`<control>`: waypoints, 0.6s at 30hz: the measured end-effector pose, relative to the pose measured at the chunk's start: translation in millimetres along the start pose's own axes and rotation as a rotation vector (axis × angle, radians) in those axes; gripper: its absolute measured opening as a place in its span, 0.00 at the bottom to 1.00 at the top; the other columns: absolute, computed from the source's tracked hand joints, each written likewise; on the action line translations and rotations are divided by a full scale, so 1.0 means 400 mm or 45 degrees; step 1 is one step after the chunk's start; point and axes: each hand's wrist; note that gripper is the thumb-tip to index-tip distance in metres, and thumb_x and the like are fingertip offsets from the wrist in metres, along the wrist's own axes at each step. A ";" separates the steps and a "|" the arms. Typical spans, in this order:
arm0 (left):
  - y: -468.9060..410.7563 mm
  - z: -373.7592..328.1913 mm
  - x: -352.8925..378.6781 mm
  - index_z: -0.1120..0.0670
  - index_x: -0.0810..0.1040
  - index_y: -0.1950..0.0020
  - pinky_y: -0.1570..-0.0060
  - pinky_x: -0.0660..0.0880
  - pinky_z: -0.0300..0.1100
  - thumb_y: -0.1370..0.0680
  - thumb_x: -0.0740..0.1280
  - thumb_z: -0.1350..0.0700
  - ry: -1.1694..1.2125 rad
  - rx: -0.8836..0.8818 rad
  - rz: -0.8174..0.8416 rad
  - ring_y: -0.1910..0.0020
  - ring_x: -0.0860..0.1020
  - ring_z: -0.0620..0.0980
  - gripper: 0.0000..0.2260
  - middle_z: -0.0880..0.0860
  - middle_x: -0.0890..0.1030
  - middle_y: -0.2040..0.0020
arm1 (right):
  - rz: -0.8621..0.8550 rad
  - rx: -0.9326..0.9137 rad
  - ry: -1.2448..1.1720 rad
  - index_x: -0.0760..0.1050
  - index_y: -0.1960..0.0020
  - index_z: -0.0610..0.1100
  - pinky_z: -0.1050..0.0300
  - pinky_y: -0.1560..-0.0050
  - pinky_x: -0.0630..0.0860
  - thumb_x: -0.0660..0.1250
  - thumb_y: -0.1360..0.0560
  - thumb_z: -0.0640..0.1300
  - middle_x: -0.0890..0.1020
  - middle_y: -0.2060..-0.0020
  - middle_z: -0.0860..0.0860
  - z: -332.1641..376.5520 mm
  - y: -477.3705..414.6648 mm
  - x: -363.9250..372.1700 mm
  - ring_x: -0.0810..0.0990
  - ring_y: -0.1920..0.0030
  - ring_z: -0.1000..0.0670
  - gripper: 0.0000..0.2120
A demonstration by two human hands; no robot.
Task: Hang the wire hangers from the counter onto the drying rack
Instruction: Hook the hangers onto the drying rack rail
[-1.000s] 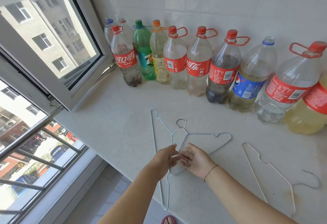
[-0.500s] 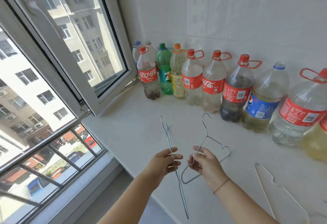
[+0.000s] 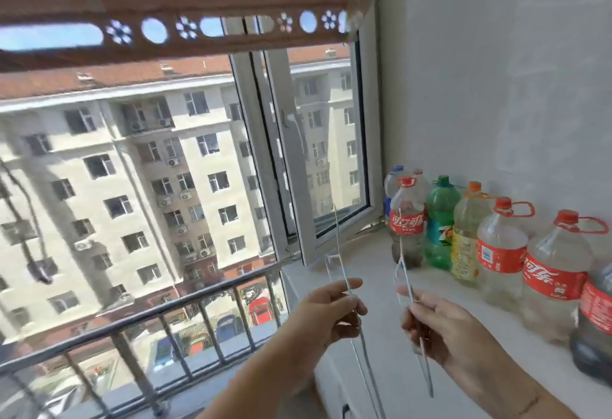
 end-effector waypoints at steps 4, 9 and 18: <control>0.070 -0.163 -0.047 0.59 0.79 0.48 0.66 0.75 0.37 0.22 0.61 0.66 -0.009 0.237 -0.089 0.69 0.74 0.46 0.09 0.55 0.78 0.64 | 0.198 -0.145 0.062 0.74 0.40 0.43 0.60 0.73 0.65 0.56 0.22 0.37 0.74 0.72 0.46 0.145 -0.036 0.125 0.69 0.72 0.51 0.14; 0.160 -0.338 -0.107 0.61 0.79 0.47 0.68 0.75 0.37 0.23 0.61 0.67 0.000 0.456 -0.183 0.69 0.75 0.46 0.09 0.55 0.79 0.66 | 0.359 -0.319 0.151 0.75 0.41 0.42 0.59 0.73 0.62 0.56 0.22 0.37 0.73 0.74 0.47 0.303 -0.083 0.285 0.67 0.74 0.52 0.13; 0.267 -0.501 -0.217 0.62 0.77 0.42 0.69 0.75 0.36 0.23 0.60 0.67 0.020 0.731 -0.371 0.70 0.74 0.46 0.12 0.55 0.77 0.66 | 0.711 -0.487 0.224 0.76 0.42 0.44 0.57 0.71 0.60 0.59 0.23 0.37 0.76 0.74 0.48 0.426 -0.104 0.534 0.67 0.73 0.50 0.13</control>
Point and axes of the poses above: each hand's wrist, its own y-axis away from the middle knuckle, its own x-axis out of the palm, z = x × y
